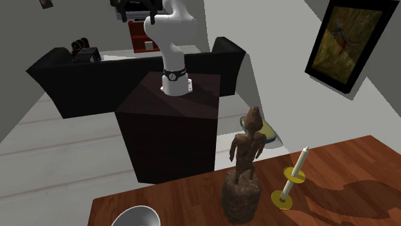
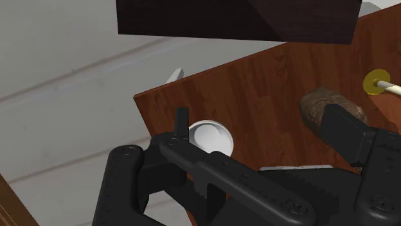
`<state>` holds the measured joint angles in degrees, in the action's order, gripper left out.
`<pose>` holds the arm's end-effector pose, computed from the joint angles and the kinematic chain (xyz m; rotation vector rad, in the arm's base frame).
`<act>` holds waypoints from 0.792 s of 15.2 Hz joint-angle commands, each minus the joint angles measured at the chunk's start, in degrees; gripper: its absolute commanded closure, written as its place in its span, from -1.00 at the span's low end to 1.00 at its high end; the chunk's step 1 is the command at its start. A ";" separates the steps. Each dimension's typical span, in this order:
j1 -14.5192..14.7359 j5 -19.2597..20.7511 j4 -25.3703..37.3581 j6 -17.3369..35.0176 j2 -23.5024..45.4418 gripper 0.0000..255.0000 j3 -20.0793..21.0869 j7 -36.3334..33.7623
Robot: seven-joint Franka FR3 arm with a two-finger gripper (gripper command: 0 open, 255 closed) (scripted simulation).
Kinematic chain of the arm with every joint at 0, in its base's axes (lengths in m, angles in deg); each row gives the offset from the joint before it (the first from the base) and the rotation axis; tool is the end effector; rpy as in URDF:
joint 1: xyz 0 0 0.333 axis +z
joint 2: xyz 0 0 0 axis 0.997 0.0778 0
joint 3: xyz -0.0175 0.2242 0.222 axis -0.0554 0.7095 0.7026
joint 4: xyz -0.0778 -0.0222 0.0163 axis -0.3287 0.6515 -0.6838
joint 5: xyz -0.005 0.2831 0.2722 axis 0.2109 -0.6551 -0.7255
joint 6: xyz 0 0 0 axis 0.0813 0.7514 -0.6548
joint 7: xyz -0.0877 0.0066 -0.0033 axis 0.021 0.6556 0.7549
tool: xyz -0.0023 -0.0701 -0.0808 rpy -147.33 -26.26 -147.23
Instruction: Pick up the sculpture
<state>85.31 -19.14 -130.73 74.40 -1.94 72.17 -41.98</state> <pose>0.2891 -0.0223 0.5562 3.0719 0.0646 -0.1430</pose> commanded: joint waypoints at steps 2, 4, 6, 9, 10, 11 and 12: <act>0.03 -1.30 -0.42 0.45 0.68 -1.00 1.29 -2.54; 0.07 -3.93 -1.02 1.53 2.37 -1.00 3.87 -7.56; 0.15 -6.51 -1.29 2.81 4.48 -1.00 6.38 -12.51; 0.21 -10.23 -1.05 5.09 8.38 -1.00 10.03 -19.76; 0.24 -11.38 -0.81 5.94 9.87 -1.00 11.18 -22.15; 0.25 -12.49 -0.48 6.82 11.44 -1.00 12.30 -24.51; 0.21 -13.56 -0.08 7.73 13.10 -1.00 13.44 -26.82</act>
<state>85.54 -31.52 -131.00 81.27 9.78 84.51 -66.24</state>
